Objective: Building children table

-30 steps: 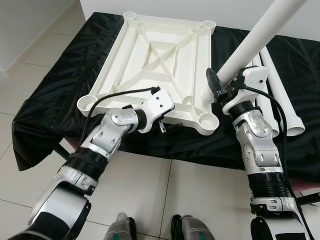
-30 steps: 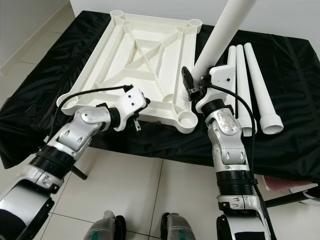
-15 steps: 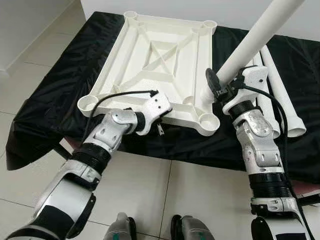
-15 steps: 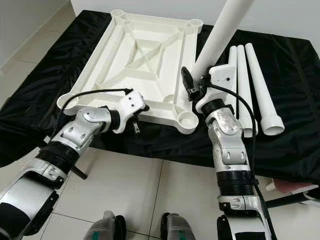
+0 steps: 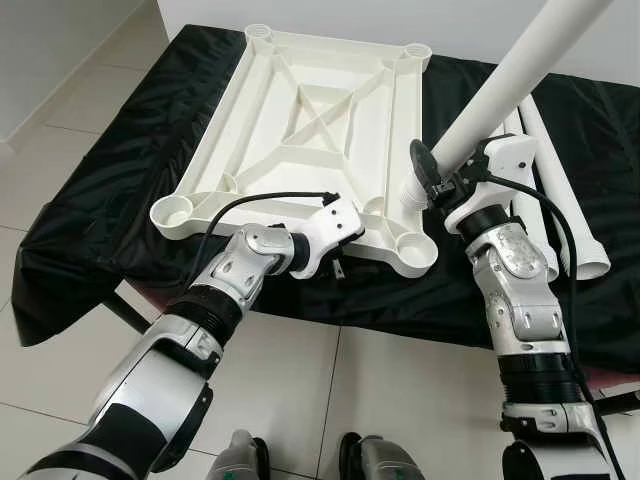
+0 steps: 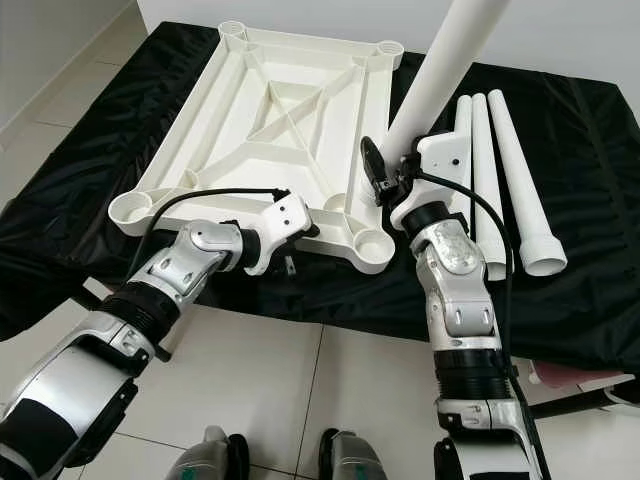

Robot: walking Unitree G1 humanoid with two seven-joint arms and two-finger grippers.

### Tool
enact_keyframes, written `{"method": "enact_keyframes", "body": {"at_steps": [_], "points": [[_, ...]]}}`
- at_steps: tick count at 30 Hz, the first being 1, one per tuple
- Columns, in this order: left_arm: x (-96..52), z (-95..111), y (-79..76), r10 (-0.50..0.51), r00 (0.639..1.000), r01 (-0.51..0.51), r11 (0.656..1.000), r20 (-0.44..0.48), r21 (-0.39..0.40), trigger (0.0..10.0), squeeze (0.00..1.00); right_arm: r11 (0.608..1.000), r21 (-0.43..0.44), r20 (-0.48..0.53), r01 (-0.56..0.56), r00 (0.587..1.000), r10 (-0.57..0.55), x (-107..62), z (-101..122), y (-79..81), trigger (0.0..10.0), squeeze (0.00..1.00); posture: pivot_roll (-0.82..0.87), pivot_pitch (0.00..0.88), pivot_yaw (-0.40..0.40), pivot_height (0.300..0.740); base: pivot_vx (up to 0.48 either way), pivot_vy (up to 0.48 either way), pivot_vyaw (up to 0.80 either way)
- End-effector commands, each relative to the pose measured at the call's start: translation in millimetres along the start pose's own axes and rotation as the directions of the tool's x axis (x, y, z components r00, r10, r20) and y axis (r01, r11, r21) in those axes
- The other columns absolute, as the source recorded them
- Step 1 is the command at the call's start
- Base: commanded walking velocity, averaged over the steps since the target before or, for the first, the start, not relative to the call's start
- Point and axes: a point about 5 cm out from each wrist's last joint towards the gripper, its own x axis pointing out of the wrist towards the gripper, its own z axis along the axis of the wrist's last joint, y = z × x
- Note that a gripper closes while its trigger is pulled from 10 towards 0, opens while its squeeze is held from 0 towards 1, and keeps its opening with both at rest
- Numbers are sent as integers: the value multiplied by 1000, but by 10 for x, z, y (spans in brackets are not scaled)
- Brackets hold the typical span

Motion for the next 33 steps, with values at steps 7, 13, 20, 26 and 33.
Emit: {"method": "enact_keyframes", "body": {"at_steps": [7,13,20,26,33], "points": [[-93,-138,-48,-145,989,144,989,-35,-25,0,0,1000,9,4,-13,1000,13,-35,24,-5,10000,0,-77,177,24,740,0,0,0],[-193,-187,-1,-145,989,144,989,-40,-23,0,0,1000,17,-4,-26,1000,26,-21,22,-21,10000,0,-71,187,21,740,0,0,0],[-256,-263,1,-144,987,143,990,-66,-20,10000,0,999,36,-8,-26,1000,26,-5,28,-64,10000,0,-67,193,14,740,0,0,0],[-320,-302,83,-73,995,67,993,-60,-93,0,0,999,39,-4,-32,999,32,11,48,-82,10000,0,-65,196,13,740,0,0,0],[-367,-328,155,-11,997,4,995,-70,-101,2118,0,999,43,-1,-31,1000,31,15,61,-89,10000,0,-60,197,13,740,0,0,0]]}}
